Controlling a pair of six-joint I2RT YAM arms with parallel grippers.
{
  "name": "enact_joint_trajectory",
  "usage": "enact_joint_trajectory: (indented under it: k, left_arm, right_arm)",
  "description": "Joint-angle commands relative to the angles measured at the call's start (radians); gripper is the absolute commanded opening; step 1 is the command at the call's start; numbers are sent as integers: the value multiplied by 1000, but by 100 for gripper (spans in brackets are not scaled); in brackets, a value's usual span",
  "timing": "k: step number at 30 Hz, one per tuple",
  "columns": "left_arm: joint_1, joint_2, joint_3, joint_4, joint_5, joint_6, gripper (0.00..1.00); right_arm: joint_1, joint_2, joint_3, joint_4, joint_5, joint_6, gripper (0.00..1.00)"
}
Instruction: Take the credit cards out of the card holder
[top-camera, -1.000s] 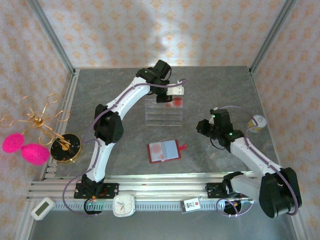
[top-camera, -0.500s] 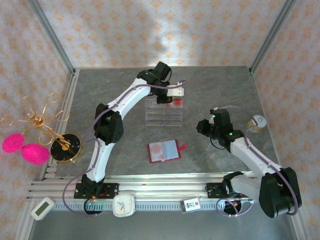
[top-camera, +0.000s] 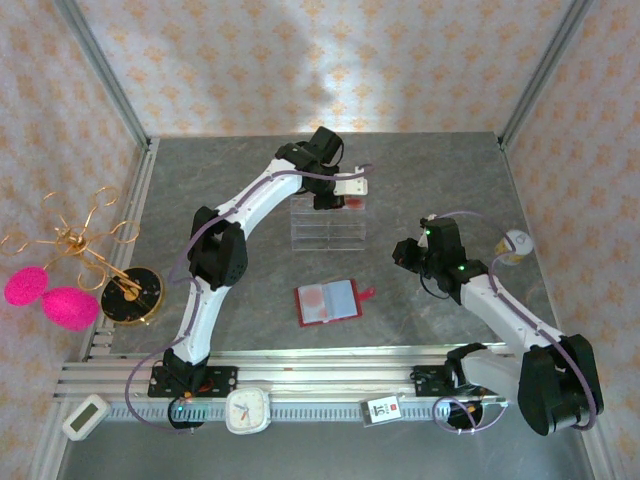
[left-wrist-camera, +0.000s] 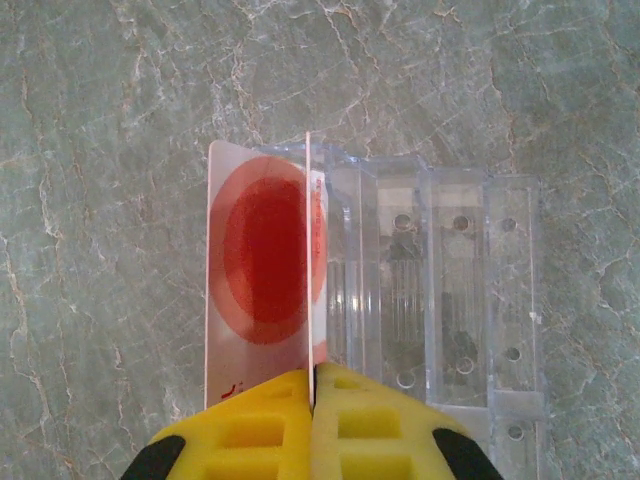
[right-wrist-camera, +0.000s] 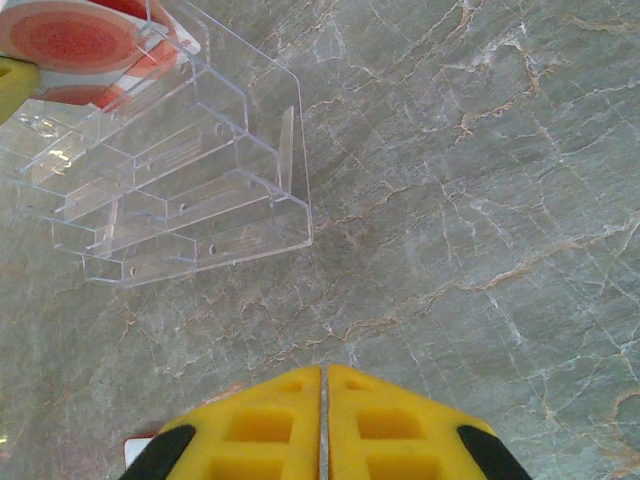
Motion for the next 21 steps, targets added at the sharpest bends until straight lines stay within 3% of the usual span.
enact_joint_trajectory:
  k: [1, 6, 11, 15, 18, 21]
  left_arm:
    - [-6, -31, -19, 51, -34, -41, 12]
    - [-5, -52, -15, 128, -44, -107, 28]
    - [-4, -90, -15, 191, -28, -176, 29]
    - [7, -177, -46, 257, 58, -255, 31]
    - [7, -282, -145, 361, 98, -340, 34]
    - [6, -426, -323, 556, 88, -528, 36]
  right_arm:
    - [-6, -2, 12, 25, 3, -14, 10]
    - [-6, -5, 9, 21, -4, -12, 20]
    - [-6, -8, 7, 23, -24, -21, 36]
    - [-3, 6, 6, 34, -82, -46, 42]
    - [85, 27, 15, 51, -52, -61, 44]
    - [230, 84, 50, 63, 33, -73, 44]
